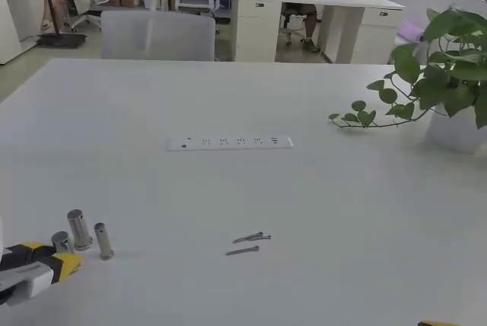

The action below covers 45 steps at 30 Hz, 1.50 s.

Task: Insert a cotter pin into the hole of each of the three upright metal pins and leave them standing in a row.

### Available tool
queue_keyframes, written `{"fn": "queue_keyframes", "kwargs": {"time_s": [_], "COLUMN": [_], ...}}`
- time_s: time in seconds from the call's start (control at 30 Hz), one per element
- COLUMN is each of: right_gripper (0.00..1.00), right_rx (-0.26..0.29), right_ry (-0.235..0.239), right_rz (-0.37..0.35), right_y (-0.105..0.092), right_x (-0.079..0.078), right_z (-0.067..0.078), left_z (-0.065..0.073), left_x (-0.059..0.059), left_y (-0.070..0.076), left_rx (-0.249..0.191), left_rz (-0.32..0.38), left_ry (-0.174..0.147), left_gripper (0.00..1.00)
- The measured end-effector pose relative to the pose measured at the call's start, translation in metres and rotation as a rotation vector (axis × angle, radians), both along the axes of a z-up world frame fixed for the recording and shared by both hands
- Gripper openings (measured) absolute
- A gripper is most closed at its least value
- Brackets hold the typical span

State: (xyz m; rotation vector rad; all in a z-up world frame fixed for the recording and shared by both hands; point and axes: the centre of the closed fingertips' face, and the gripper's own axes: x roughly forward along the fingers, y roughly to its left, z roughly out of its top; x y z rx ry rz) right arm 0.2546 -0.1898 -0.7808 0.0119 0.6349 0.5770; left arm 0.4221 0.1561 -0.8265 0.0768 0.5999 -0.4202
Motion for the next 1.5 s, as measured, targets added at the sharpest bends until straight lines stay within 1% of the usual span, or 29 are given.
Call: {"fn": "queue_keyframes", "kwargs": {"time_s": [0.1,0.3,0.43,0.6,0.8,0.9,0.97,1.3,1.33,1.5], "right_gripper": [0.99,0.99,0.99,0.99,0.98,0.98,0.98,0.98,0.98,0.98], "right_rx": [0.001,0.002,0.002,0.003,0.003,0.003,0.002,0.007,0.007,0.011], "right_ry": [0.002,0.003,0.005,0.005,0.006,0.008,0.009,0.009,0.009,0.008], "right_rz": [-0.002,-0.002,-0.001,-0.002,-0.001,0.003,0.006,0.009,0.009,0.010], "right_y": [-0.0003,-0.0001,0.0004,0.0005,0.0008,0.0019,0.0027,0.0034,0.0035,0.0039], "right_x": [-0.0002,-0.0003,-0.0004,-0.0004,-0.0006,-0.0010,-0.0014,-0.0013,-0.0013,-0.0013], "right_z": [-0.0004,-0.0009,-0.0013,-0.0012,-0.0017,-0.0024,-0.0027,-0.0033,-0.0034,-0.0034], "left_z": [0.0000,0.0003,-0.0002,-0.0011,-0.0015,-0.0018,-0.0016,-0.0016,-0.0017,-0.0016], "left_x": [0.0015,0.0034,0.0041,0.0047,0.0043,0.0043,0.0038,0.0039,0.0040,0.0024], "left_y": [0.0012,0.0023,0.0029,0.0025,0.0024,0.0025,0.0030,0.0035,0.0037,0.0040], "left_rx": [0.011,0.019,0.037,0.051,0.056,0.053,0.033,0.039,0.032,0.031], "left_rz": [0.001,0.005,-0.004,-0.018,-0.028,-0.026,-0.014,-0.011,-0.003,0.007], "left_ry": [-0.006,-0.014,-0.020,-0.025,-0.025,-0.026,-0.022,-0.030,-0.027,-0.019], "left_gripper": [0.15,0.13,0.12,0.12,0.12,0.11,0.11,0.10,0.10,0.10]}}
